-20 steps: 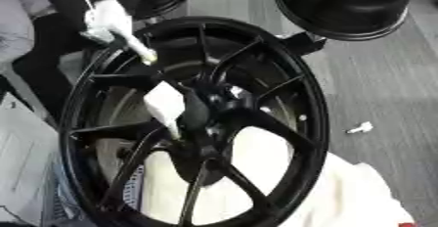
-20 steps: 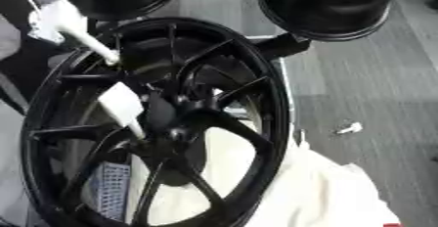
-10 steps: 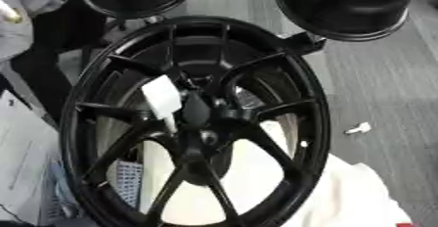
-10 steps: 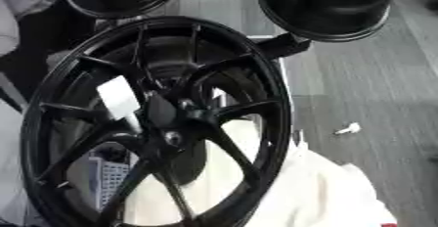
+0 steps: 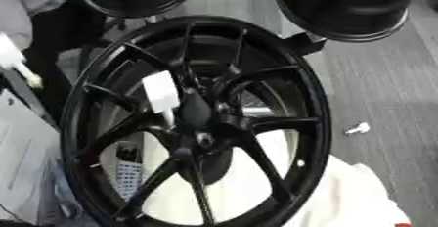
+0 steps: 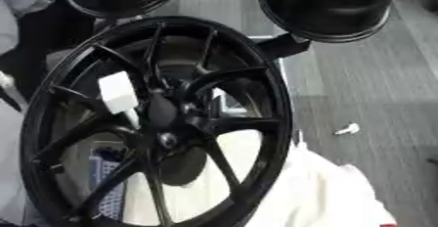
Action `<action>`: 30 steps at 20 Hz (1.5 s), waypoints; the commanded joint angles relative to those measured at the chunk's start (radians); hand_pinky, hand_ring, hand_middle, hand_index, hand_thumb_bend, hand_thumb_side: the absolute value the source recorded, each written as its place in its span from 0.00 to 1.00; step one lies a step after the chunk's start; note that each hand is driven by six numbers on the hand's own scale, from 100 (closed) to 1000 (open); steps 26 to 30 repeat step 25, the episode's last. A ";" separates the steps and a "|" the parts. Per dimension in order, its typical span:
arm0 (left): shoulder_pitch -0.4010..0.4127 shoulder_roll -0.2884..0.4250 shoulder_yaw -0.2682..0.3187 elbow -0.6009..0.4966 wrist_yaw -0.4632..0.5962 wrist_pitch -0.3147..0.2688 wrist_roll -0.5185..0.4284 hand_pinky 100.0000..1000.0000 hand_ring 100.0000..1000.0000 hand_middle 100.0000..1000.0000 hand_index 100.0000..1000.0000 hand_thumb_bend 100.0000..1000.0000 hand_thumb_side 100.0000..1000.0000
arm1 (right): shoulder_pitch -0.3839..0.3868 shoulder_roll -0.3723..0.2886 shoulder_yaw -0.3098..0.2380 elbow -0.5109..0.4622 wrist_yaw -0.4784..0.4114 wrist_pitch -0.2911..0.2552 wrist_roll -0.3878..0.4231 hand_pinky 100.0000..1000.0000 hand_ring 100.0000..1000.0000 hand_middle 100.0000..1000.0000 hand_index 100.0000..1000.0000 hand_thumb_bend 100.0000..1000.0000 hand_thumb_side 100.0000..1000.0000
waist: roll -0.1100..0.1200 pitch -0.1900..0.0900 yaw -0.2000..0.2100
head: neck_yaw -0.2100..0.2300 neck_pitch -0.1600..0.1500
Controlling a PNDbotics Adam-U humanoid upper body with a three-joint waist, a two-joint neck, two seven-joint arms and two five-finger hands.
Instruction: Pull the pin out of the wheel hub.
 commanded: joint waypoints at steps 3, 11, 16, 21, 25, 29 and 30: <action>0.003 0.059 0.042 0.017 0.004 -0.020 0.016 0.88 0.89 0.86 0.92 0.67 0.42 | -0.014 -0.037 -0.021 -0.011 -0.005 0.000 -0.005 0.87 0.80 0.71 0.78 0.00 0.58 | 0.003 -0.014 0.001 | -0.001 0.005; 0.002 0.052 0.060 0.011 0.041 -0.029 0.071 0.81 0.79 0.74 0.83 0.56 0.36 | -0.016 -0.034 -0.022 -0.010 -0.008 -0.002 -0.009 0.87 0.80 0.71 0.78 0.00 0.58 | 0.001 -0.017 0.001 | 0.001 0.000; -0.011 0.034 0.075 -0.055 0.142 -0.029 0.193 0.79 0.75 0.70 0.80 0.49 0.32 | -0.019 -0.031 -0.024 -0.018 -0.014 -0.004 -0.012 0.87 0.80 0.71 0.78 0.00 0.57 | -0.001 -0.016 -0.003 | 0.005 -0.007; 0.008 0.023 0.081 -0.148 0.293 -0.034 0.317 0.77 0.73 0.67 0.80 0.47 0.30 | -0.020 -0.030 -0.024 -0.025 -0.021 -0.004 -0.011 0.87 0.80 0.71 0.78 0.00 0.56 | -0.005 -0.014 -0.002 | 0.005 -0.006; 0.039 0.017 0.079 -0.206 0.362 -0.018 0.368 0.77 0.73 0.67 0.80 0.47 0.30 | -0.023 -0.029 -0.025 -0.028 -0.022 -0.002 -0.012 0.87 0.80 0.71 0.78 0.00 0.57 | -0.009 -0.012 -0.002 | 0.004 -0.007; 0.039 0.017 0.079 -0.206 0.362 -0.018 0.368 0.77 0.73 0.67 0.80 0.47 0.30 | -0.023 -0.029 -0.025 -0.028 -0.022 -0.002 -0.012 0.87 0.80 0.71 0.78 0.00 0.57 | -0.009 -0.012 -0.002 | 0.004 -0.007; 0.039 0.017 0.079 -0.206 0.362 -0.018 0.368 0.77 0.73 0.67 0.80 0.47 0.30 | -0.023 -0.029 -0.025 -0.028 -0.022 -0.002 -0.012 0.87 0.80 0.71 0.78 0.00 0.57 | -0.009 -0.012 -0.002 | 0.004 -0.007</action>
